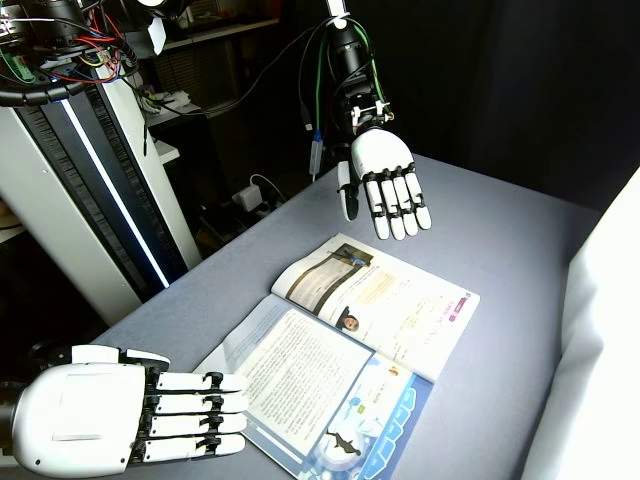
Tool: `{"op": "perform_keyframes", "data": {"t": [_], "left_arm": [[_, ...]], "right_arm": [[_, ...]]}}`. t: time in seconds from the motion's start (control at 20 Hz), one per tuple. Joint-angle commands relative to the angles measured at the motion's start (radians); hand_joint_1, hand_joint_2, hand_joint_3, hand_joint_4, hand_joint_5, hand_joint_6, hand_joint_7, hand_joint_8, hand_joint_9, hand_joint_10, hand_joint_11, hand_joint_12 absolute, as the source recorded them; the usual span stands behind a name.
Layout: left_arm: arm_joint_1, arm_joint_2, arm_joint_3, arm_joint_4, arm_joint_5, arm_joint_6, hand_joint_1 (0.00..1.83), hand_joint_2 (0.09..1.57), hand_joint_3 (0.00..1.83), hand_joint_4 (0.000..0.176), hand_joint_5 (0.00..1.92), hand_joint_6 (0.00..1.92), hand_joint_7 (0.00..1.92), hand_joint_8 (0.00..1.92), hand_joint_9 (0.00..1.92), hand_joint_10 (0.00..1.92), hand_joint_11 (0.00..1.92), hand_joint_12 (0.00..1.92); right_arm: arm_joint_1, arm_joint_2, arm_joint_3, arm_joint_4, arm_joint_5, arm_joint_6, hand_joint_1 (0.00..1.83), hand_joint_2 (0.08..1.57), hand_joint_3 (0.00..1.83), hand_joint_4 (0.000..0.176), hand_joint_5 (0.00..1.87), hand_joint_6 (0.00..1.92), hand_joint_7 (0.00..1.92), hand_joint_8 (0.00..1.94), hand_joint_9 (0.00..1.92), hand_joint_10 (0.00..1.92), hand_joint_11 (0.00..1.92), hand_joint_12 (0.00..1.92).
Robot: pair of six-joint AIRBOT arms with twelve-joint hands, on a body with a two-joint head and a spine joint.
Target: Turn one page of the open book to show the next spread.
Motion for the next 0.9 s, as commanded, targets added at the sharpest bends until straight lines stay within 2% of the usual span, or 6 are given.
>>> {"op": "perform_keyframes", "data": {"t": [0.0, 0.15, 0.3, 0.55, 0.65, 0.85], "left_arm": [[-0.014, -0.005, 0.005, -0.021, -0.096, -0.009, 0.02, 1.36, 0.02, 0.019, 0.00, 0.00, 0.00, 0.00, 0.00, 0.00, 0.00, 0.00], [-0.021, -0.009, 0.007, -0.014, -0.091, -0.014, 0.08, 1.36, 0.01, 0.012, 0.00, 0.00, 0.00, 0.00, 0.00, 0.00, 0.00, 0.00], [-0.021, -0.010, 0.010, -0.016, -0.089, -0.016, 0.05, 1.36, 0.01, 0.000, 0.00, 0.00, 0.00, 0.00, 0.00, 0.00, 0.00, 0.00], [-0.020, -0.010, 0.012, -0.050, -0.102, -0.007, 0.00, 1.47, 0.02, 0.000, 0.00, 0.00, 0.00, 0.00, 0.00, 0.00, 0.00, 0.00], [-0.020, -0.010, 0.012, -0.062, -0.110, -0.001, 0.00, 1.50, 0.03, 0.000, 0.00, 0.00, 0.00, 0.00, 0.00, 0.00, 0.00, 0.00], [-0.006, -0.005, 0.007, -0.095, -0.139, 0.013, 0.07, 1.54, 0.00, 0.000, 0.01, 0.00, 0.00, 0.00, 0.00, 0.00, 0.00, 0.00]], "right_arm": [[0.012, 0.007, 0.006, 0.030, 0.076, 0.007, 0.05, 1.34, 0.05, 0.000, 0.00, 0.00, 0.00, 0.00, 0.00, 0.00, 0.00, 0.00], [0.012, 0.007, 0.007, 0.030, 0.075, 0.007, 0.02, 1.36, 0.04, 0.000, 0.00, 0.00, 0.00, 0.00, 0.00, 0.00, 0.00, 0.00], [0.014, 0.007, 0.007, 0.014, 0.068, 0.015, 0.00, 1.36, 0.03, 0.000, 0.00, 0.00, 0.00, 0.00, 0.00, 0.00, 0.00, 0.00], [0.047, -0.002, 0.008, -0.109, 0.010, 0.084, 0.00, 1.34, 0.02, 0.000, 0.00, 0.00, 0.00, 0.00, 0.00, 0.00, 0.00, 0.00], [0.073, -0.013, 0.012, -0.200, -0.025, 0.141, 0.00, 1.34, 0.01, 0.000, 0.03, 0.01, 0.00, 0.00, 0.00, 0.00, 0.00, 0.00], [0.144, -0.048, 0.023, -0.465, -0.093, 0.317, 0.00, 1.30, 0.00, 0.000, 0.06, 0.03, 0.00, 0.00, 0.00, 0.00, 0.00, 0.00]]}}
